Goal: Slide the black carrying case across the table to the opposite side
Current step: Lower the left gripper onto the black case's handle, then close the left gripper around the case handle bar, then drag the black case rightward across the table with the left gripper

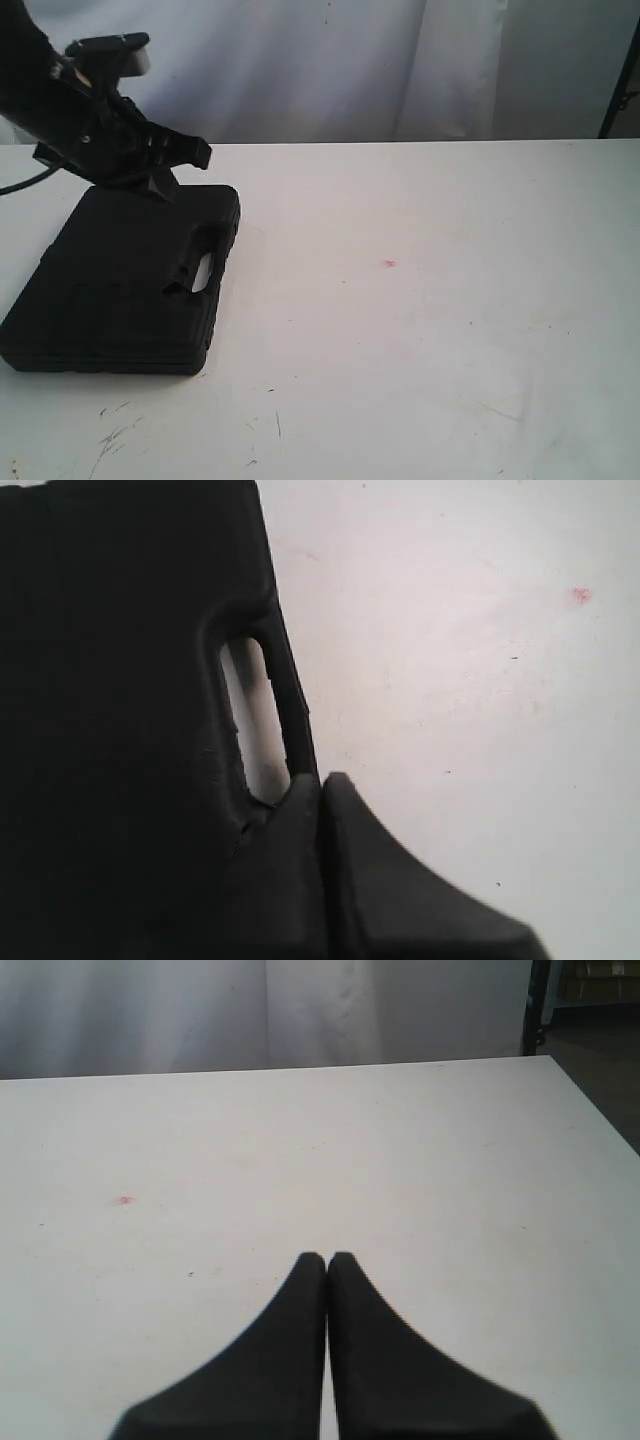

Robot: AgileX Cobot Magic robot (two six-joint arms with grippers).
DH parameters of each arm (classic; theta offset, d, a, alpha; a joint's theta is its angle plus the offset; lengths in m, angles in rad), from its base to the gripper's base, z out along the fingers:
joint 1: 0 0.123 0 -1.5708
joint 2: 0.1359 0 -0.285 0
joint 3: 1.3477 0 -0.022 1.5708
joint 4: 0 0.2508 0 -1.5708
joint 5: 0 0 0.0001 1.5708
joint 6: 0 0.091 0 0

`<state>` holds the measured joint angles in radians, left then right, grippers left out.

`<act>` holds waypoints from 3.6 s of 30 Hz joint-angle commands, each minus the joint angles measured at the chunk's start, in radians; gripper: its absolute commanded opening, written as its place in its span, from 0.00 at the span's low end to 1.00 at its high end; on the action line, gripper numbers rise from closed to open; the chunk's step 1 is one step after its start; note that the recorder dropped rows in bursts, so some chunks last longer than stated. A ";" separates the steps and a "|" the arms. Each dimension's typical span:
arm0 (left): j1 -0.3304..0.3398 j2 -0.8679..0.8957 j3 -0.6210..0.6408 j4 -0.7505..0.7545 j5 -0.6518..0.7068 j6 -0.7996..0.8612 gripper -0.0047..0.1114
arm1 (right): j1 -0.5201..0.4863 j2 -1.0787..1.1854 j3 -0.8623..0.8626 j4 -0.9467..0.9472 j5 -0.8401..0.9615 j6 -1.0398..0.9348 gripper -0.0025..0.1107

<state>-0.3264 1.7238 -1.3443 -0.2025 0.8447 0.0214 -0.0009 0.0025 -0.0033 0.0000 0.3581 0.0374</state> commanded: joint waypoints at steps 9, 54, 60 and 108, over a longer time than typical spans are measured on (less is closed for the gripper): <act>-0.050 0.211 -0.148 0.051 0.147 -0.154 0.04 | -0.007 -0.003 0.003 0.000 -0.012 -0.001 0.02; -0.098 0.497 -0.348 0.187 0.176 -0.362 0.28 | -0.007 -0.003 0.003 0.000 -0.012 -0.001 0.02; -0.098 0.499 -0.348 0.182 0.158 -0.362 0.47 | -0.007 -0.003 0.003 0.000 -0.012 -0.001 0.02; -0.174 0.558 -0.348 0.123 0.076 -0.464 0.04 | -0.007 -0.003 0.003 0.000 -0.012 -0.001 0.02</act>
<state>-0.4635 2.2862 -1.6876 -0.0304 0.9596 -0.4116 -0.0009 0.0025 -0.0033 0.0000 0.3581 0.0374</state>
